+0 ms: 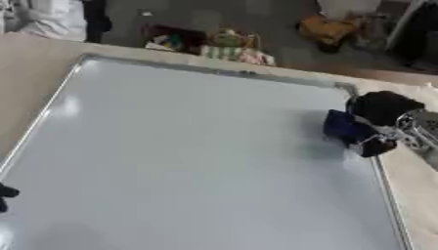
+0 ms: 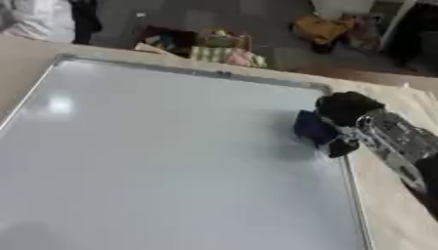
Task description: Wipe the whiteboard clean with a brush.
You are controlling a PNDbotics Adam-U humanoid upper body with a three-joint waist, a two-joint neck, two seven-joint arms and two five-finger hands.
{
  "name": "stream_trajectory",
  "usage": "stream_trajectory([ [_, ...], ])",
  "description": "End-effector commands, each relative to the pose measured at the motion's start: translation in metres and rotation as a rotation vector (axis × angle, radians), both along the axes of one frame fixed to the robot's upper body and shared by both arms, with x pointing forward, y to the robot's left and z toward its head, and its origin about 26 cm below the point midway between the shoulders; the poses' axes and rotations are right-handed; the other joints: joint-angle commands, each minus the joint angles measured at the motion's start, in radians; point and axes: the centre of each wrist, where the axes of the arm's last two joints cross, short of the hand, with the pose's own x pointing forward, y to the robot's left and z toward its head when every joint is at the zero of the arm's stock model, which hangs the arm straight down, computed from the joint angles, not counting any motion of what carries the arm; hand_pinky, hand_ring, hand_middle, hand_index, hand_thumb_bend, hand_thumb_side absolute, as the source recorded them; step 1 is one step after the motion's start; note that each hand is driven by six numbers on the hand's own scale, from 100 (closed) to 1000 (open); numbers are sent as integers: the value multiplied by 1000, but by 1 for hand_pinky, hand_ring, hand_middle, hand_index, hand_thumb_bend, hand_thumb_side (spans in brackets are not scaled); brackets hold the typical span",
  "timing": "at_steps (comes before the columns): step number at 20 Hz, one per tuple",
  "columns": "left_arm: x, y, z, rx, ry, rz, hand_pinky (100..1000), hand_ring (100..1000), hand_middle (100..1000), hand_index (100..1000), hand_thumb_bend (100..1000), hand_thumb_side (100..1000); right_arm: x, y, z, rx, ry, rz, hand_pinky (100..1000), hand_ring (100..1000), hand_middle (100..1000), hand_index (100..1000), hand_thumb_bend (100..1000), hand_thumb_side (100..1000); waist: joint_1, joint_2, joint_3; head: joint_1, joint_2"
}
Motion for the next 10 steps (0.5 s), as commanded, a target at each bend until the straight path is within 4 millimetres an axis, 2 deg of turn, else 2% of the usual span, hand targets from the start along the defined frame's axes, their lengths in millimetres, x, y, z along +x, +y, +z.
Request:
stream_trajectory([
  [1,-1,0,6,8,-18,-5,582,363,446,482,100,934,-5,1,11,-15,-3,13,472,470,172,197,100,273,3,-18,0,-3,-10],
  [10,-1,0,5,8,-15,-9,581,364,447,482,100,934,-9,3,12,-31,13,27,474,470,172,194,100,270,3,-24,-5,-3,-5],
])
